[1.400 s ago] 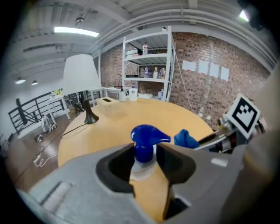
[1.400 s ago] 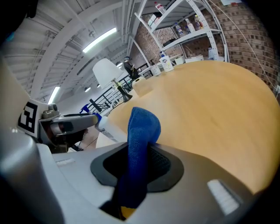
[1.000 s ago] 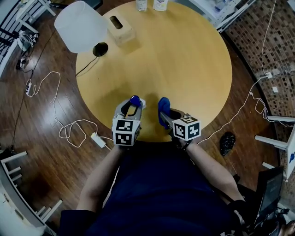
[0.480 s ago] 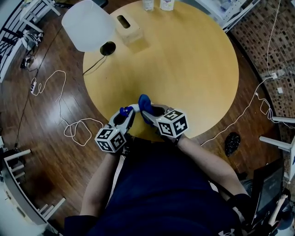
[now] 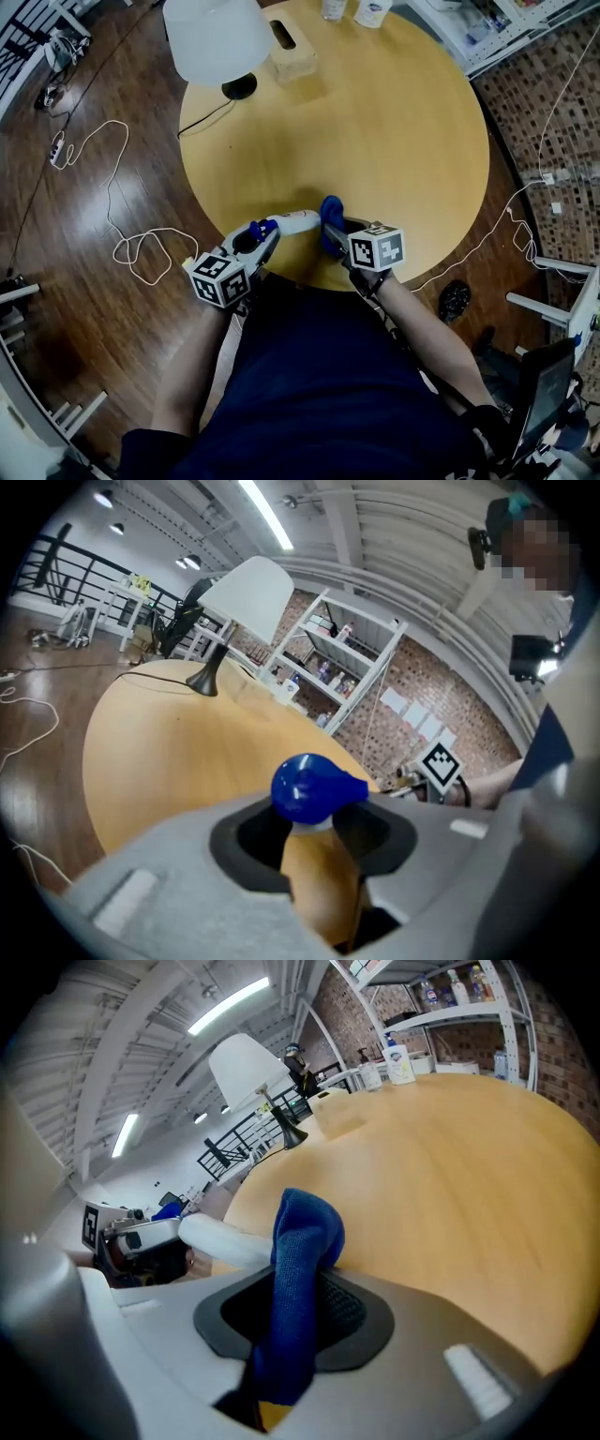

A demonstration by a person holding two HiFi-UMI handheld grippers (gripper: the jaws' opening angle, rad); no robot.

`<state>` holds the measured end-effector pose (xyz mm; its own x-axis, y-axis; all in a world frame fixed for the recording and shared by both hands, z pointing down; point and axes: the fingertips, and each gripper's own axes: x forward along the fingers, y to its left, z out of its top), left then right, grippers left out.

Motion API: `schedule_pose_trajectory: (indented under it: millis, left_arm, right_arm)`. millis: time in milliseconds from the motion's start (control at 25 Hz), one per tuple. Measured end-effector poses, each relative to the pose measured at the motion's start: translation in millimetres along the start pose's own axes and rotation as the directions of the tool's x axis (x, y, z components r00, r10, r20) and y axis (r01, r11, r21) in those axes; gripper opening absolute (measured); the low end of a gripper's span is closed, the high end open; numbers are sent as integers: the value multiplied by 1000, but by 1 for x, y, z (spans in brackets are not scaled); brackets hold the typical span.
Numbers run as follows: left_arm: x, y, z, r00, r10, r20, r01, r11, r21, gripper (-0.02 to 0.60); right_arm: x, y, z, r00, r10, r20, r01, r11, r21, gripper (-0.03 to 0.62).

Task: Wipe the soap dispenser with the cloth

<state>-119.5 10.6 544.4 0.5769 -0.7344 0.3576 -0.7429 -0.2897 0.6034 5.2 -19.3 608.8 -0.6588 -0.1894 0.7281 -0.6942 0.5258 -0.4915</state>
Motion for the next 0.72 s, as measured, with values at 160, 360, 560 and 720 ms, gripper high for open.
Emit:
schedule_pose_trajectory:
  millis: [160, 360, 560, 720]
  left_arm:
    - [-5, 5, -6, 999, -27, -30, 27, 999, -22, 133]
    - [-7, 6, -10, 999, -18, -39, 16, 998, -65, 132]
    - [-8, 5, -10, 997, -17, -69, 14, 999, -51, 132]
    - [-12, 0, -16, 994, -22, -109, 21, 1000, -14, 130]
  right_arm:
    - [-7, 56, 35, 994, 76, 75, -68, 992, -105, 103]
    - [7, 133, 38, 972, 230, 45, -203, 924, -325, 103]
    - [7, 91, 32, 975, 204, 88, -190, 972, -142, 104]
    - [12, 30, 1, 998, 61, 18, -61, 998, -27, 103]
